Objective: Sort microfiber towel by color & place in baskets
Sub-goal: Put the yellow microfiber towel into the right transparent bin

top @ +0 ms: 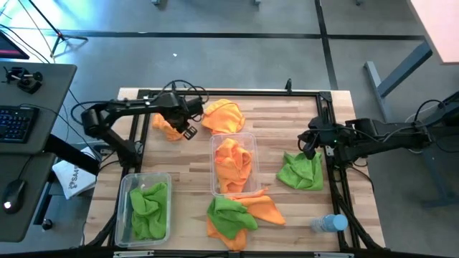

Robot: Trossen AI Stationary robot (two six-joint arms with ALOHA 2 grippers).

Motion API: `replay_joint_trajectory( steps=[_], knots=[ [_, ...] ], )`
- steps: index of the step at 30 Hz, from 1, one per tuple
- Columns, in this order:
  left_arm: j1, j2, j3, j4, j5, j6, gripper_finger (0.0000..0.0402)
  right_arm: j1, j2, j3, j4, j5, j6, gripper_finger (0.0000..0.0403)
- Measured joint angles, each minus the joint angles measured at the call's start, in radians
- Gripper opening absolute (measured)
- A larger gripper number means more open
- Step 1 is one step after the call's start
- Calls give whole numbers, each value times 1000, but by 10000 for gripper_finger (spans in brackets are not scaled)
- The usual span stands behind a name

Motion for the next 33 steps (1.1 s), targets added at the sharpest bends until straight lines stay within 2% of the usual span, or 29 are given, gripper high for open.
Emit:
replay_joint_trajectory(
  steps=[3,11,17,21,26,31,33],
  knots=[
    [0,50,0,-1,-40,12,83,0,0,0,0,0,-3,0],
    [0,119,0,-5,-230,-8,83,0,0,0,0,-5,-20,0],
    [0,128,-1,-5,-230,-8,83,0,0,0,0,-7,-22,0],
    [0,128,-1,-6,-150,-4,83,0,0,0,0,-7,-22,0],
    [8,128,-15,-34,-216,-16,78,0,0,0,0,-7,-22,0],
    [14,126,-17,-90,-215,-43,16,0,0,0,0,-7,-22,0],
    [12,110,-18,-89,-216,-56,7,0,0,0,0,-7,-26,0]
  ],
)
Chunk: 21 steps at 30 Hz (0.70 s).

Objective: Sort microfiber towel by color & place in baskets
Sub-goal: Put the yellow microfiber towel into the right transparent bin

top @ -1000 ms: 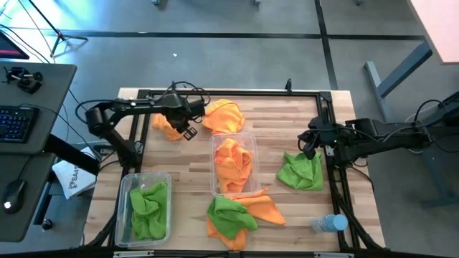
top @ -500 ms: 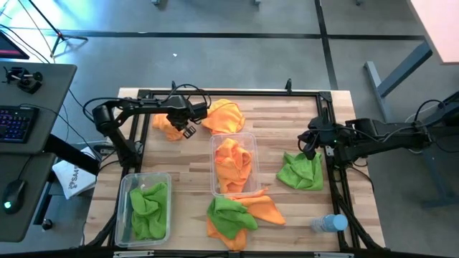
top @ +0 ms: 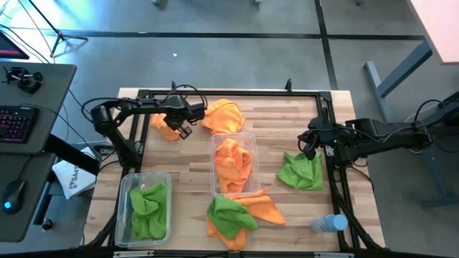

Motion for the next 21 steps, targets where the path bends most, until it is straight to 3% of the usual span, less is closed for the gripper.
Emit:
replay_joint_trajectory(
  steps=[8,14,21],
  knots=[
    [-42,-239,64,-45,-10,-62,1,0,0,0,0,0,2,0],
    [-71,-484,203,-163,-88,-172,1,0,0,0,0,4,0,0],
    [-146,-663,352,-112,-146,-183,0,0,1,0,0,62,-53,0]
  ],
)
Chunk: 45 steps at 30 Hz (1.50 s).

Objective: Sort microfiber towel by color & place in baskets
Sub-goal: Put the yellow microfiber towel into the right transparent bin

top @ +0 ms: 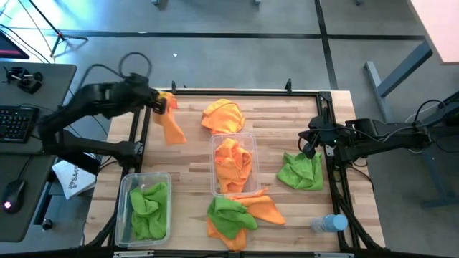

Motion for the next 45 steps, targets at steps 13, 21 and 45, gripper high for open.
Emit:
replay_joint_trajectory(
  steps=[13,21,45],
  knots=[
    [-147,9,51,446,33,201,0,0,1,0,30,52,-3,0],
    [-222,92,51,746,152,316,0,0,1,0,30,52,-3,0],
    [-433,459,301,826,338,442,0,0,2,0,31,85,-3,0]
  ],
)
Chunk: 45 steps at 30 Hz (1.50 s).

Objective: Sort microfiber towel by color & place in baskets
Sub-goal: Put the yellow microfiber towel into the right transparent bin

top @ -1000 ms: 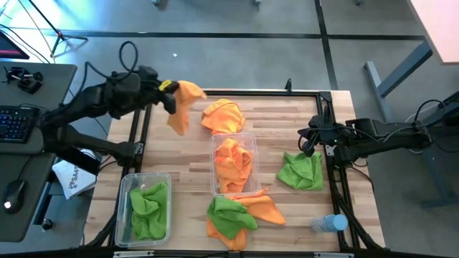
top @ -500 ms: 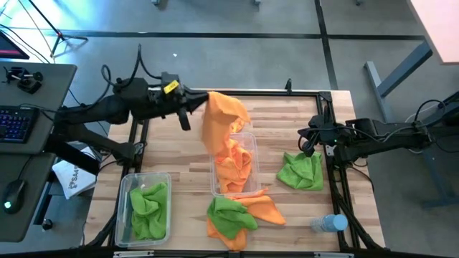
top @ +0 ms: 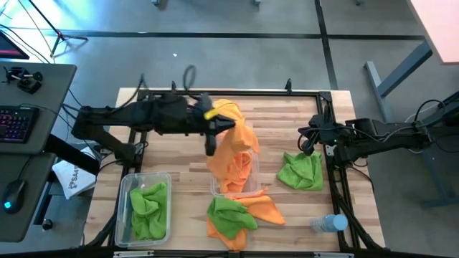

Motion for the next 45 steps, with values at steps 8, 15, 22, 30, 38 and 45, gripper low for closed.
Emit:
replay_joint_trajectory(
  steps=[8,15,22,30,38,45],
  knots=[
    [3,98,58,-289,-53,-49,0,0,0,0,4,0,10,0],
    [48,211,58,-441,20,-105,0,0,0,0,3,0,27,0],
    [129,264,57,-442,267,-101,0,0,0,0,5,0,27,0],
    [173,258,57,-459,252,-59,0,0,0,0,6,-1,38,0],
    [141,327,57,-519,151,21,0,0,0,0,6,-3,109,0],
    [11,484,56,-591,138,28,0,0,-1,0,6,-27,199,0]
  ],
)
